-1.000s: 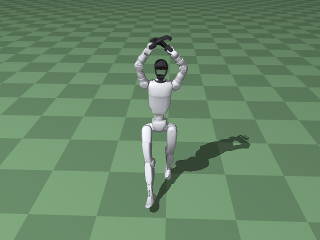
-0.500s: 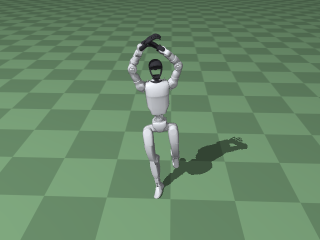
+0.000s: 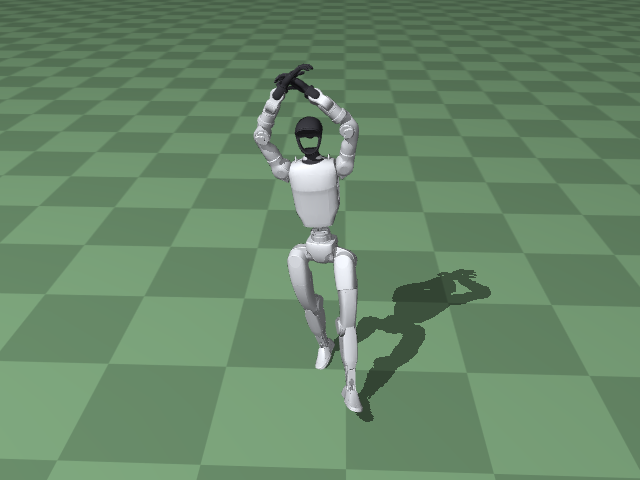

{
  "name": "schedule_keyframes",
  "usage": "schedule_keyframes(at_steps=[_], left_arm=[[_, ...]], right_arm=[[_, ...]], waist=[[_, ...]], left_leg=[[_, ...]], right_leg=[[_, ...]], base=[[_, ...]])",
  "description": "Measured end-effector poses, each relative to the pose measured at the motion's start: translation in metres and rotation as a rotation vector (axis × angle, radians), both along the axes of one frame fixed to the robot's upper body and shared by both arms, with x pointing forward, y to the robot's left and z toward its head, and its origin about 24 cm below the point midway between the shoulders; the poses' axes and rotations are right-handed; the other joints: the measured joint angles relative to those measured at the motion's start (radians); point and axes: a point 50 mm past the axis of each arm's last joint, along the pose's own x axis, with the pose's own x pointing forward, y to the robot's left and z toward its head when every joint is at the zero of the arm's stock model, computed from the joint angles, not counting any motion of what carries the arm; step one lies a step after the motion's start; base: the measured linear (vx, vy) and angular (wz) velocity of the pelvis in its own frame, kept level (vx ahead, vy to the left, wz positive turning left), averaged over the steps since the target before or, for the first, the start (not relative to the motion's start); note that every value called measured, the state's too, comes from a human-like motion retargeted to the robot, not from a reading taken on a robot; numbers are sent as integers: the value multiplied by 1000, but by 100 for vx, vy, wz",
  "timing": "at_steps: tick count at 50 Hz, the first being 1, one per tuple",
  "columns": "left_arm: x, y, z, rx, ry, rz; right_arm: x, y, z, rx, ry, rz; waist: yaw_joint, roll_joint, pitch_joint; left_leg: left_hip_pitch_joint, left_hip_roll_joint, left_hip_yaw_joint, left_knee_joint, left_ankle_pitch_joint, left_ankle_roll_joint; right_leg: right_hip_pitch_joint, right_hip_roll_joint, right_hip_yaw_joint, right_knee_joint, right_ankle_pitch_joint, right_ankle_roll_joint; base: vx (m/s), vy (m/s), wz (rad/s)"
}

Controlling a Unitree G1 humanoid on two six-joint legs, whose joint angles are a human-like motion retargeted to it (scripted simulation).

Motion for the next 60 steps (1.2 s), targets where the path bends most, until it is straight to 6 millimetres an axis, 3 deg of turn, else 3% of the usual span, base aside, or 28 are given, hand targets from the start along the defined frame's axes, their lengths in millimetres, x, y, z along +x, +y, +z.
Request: schedule_keyframes(at_steps=[8,15,18,21,24,27,29,31,35,38,40,42,47,50,54,60], left_arm=[[-2,1,4,5,41,-3],[-10,3,7,-4,24,-7],[-15,3,6,22,2,-4],[-15,3,8,12,14,-11],[-10,9,6,18,37,-33],[-5,17,7,0,53,-39],[-4,22,9,-15,55,-37],[-4,25,10,-28,62,-43],[-2,31,11,-45,96,-56],[2,32,11,-42,101,-48],[5,29,10,-47,108,-66],[0,29,11,-53,74,-49],[-8,25,12,-55,18,-38],[-9,23,11,-36,-2,-25],[-10,20,10,-14,-19,-15],[-16,16,10,-3,-39,-15]], right_arm=[[1,2,0,-9,21,4],[-3,4,1,-14,33,25],[-8,4,3,-18,2,16],[-10,7,3,-24,1,14],[-7,10,1,-41,-23,-38],[-5,18,-1,-60,-38,-83],[-7,23,-1,-68,-49,-100],[-10,26,0,-71,-54,-104],[-12,28,0,-76,-49,-105],[-9,28,0,-78,-48,-114],[-6,27,-1,-80,-32,-117],[-9,26,0,-66,-48,-103],[-10,23,1,-53,-41,-76],[-12,22,2,-58,-43,-79],[-14,20,2,-64,-47,-88],[-19,16,5,-46,-54,-71]], waist=[[24,-10,-16],[40,-15,-54],[26,-20,-76],[-3,-28,-91],[-19,-38,-95],[-27,-30,-82],[-29,-22,-72],[-38,-19,-62],[-92,-25,-37],[-133,-25,-21],[-145,-31,-17],[-177,-38,3],[-211,-72,52],[-198,-85,81],[-187,-77,108],[-153,-71,95]], left_leg=[[-90,-3,29,0,-25,0],[24,-17,55,0,-91,0],[65,-30,64,0,-64,0],[108,-43,43,0,-22,0],[189,-51,12,0,-41,0],[276,-47,-17,0,-84,1],[313,-45,-30,7,-112,1],[334,-52,-46,30,-148,1],[376,-131,-105,76,-227,21],[407,-149,-162,98,-261,24],[430,-164,-208,110,-281,29],[448,-182,-249,115,-294,34],[526,-222,-347,121,-331,13],[562,-218,-365,124,-344,0],[606,-205,-398,131,-363,0],[638,-201,-388,136,-388,0]], right_leg=[[60,-34,41,36,-38,0],[119,-43,100,79,-45,0],[138,-46,109,109,-12,0],[158,-47,117,160,74,0],[163,-49,125,260,224,0],[97,-32,101,466,397,0],[3,-23,78,637,455,0],[-96,-22,70,778,417,0],[-248,-113,44,901,165,-11],[-310,-204,-112,813,38,-97],[-323,-247,-211,690,1,-114],[-338,-253,-258,526,18,-112],[-348,-228,-238,105,144,0],[-394,-168,-203,-63,256,0],[-469,-118,-186,-139,341,0],[-537,-116,-220,-139,305,0]], base=[[41,20,-37],[54,19,-32],[60,26,2],[66,23,23],[72,19,22],[62,17,27],[51,19,27],[47,27,43],[44,43,89],[39,18,112],[38,10,124],[38,6,117],[39,-3,101],[32,-28,39],[35,-25,42],[44,-7,3]])
